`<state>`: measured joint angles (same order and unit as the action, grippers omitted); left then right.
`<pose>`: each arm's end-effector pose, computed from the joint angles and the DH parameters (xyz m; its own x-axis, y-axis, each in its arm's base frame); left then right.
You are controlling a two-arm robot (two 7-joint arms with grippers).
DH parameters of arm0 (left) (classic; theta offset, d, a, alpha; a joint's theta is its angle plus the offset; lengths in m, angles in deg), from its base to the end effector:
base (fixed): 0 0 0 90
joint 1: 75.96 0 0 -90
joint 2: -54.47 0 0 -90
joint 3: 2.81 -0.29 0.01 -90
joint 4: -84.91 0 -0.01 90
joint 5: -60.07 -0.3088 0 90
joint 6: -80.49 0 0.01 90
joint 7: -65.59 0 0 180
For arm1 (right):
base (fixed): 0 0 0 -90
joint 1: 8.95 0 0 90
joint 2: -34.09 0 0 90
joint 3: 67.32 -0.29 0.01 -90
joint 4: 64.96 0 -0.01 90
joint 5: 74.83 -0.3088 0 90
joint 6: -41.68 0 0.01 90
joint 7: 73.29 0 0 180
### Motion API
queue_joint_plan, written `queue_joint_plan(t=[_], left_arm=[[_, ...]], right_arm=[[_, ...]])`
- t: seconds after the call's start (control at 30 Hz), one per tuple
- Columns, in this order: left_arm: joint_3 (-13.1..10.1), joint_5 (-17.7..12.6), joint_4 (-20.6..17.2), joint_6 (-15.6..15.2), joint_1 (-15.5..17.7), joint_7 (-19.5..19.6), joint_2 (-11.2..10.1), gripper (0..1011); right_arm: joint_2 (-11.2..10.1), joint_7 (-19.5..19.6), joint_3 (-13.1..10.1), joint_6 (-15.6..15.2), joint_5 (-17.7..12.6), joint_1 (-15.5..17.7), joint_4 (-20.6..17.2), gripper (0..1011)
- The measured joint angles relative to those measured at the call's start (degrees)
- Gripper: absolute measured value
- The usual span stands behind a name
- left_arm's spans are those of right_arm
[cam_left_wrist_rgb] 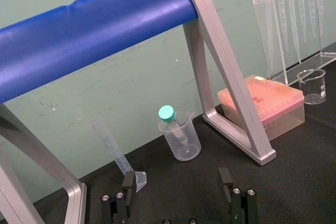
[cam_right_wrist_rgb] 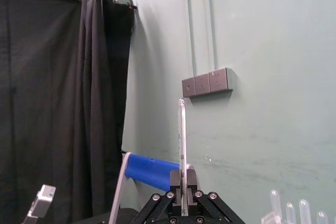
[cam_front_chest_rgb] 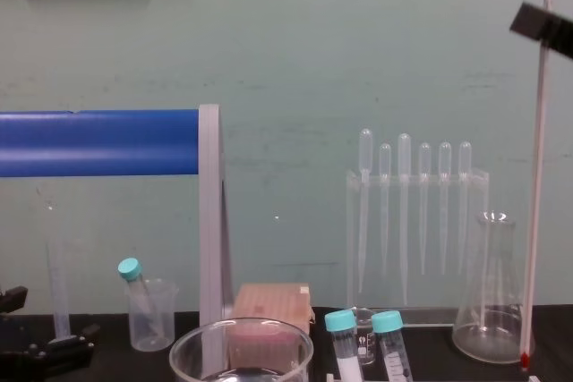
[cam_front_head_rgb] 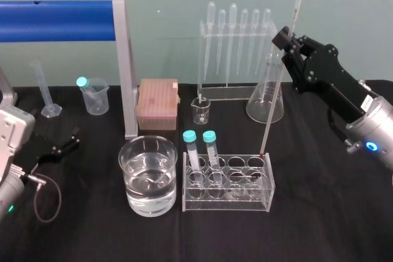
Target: Hold the thermometer with one hand and immerse one end into the beaker, then reinsert it into the test tube rack.
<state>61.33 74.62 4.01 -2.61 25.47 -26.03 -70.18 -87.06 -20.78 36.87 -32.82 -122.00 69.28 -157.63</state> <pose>0.3581 0.0827 -0.3023 0.2922 0.8803 0.3738 -0.9553 0.2872 0.0704 0.3700 -0.0793 -0.2121 0.7607 -0.6484 0.0295 0.5731 0.6923 0.4385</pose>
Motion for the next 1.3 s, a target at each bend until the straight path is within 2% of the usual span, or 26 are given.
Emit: queue_joint_plan(t=[0.5, 0.83, 1.07, 1.3], left_arm=[[0.0, 0.0, 0.0, 0.0, 0.0, 0.0, 0.0, 1008], [0.0, 0.0, 0.0, 0.0, 0.0, 0.0, 0.0, 1008], [0.0, 0.0, 0.0, 0.0, 0.0, 0.0, 0.0, 1008], [0.0, 0.0, 0.0, 0.0, 0.0, 0.0, 0.0, 1008]], right_arm=[[1.86, -3.27, 1.68, -1.23, 1.88, -3.72, 6.59, 57], [2.95, -4.34, 2.37, -0.98, 2.06, -4.22, 9.32, 56], [3.99, -6.54, 3.4, -0.76, 1.96, -6.21, 13.43, 56], [4.45, -7.69, 4.21, -1.43, 1.67, -7.52, 15.87, 56]])
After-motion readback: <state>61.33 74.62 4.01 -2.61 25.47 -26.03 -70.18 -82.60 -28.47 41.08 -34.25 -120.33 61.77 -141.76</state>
